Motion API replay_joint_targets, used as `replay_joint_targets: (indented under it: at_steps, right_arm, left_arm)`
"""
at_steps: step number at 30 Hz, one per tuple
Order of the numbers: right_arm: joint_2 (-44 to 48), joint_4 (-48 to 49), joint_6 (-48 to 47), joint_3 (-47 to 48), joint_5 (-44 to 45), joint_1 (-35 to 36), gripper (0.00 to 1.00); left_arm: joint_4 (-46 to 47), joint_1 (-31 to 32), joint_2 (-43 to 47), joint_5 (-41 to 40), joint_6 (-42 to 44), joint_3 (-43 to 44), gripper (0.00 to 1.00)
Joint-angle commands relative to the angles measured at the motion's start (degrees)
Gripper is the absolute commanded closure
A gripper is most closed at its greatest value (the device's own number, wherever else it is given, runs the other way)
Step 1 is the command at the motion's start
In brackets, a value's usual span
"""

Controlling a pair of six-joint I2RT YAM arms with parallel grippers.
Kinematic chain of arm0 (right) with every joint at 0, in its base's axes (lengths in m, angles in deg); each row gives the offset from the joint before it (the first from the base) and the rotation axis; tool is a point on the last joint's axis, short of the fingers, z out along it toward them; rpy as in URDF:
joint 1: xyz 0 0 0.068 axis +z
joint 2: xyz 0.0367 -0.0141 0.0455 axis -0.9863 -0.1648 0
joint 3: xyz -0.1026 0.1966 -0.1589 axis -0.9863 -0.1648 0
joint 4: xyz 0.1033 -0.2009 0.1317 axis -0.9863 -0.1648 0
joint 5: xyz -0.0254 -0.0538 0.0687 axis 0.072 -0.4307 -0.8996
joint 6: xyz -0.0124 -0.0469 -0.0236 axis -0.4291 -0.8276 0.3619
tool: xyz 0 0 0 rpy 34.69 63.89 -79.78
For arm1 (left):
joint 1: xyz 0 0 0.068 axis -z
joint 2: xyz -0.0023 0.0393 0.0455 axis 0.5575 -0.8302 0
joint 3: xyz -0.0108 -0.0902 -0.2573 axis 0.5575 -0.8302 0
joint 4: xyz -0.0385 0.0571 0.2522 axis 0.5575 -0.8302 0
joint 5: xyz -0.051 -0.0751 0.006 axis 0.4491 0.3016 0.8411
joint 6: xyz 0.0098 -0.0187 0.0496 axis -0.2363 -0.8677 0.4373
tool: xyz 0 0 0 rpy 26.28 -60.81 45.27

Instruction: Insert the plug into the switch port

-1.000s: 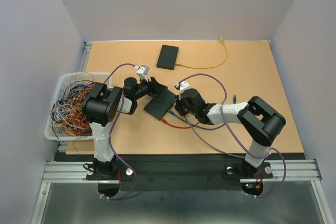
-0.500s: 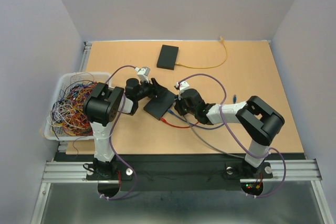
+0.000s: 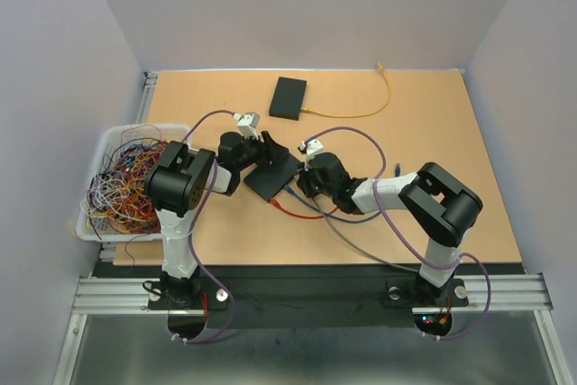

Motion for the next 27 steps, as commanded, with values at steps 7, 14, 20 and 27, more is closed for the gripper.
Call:
replay_joint_targets:
  at_steps: [7,14,20,27]
  right_arm:
    - [-1.5,11.1,-0.4,3.6,-0.4,-0.1,1.0]
    - [-1.1,13.5,-2.4,3.9,1.7,-0.2,1.0]
    - [-3.4,14.3,-2.4,5.1,3.6,-0.1,1.0]
    - [-2.6,17.1,-2.4,5.5,1.0,-0.1,1.0]
  left_arm:
    - [-2.4,1.7,-1.1,4.4,0.5,2.1,0.39]
    - [-2.4,1.8,-1.3,5.1,0.9,2.4,0.39]
    - [-2.4,1.7,-1.7,5.9,1.1,2.6,0.39]
    - [-2.4,1.7,-2.0,6.6,1.3,3.0,0.39]
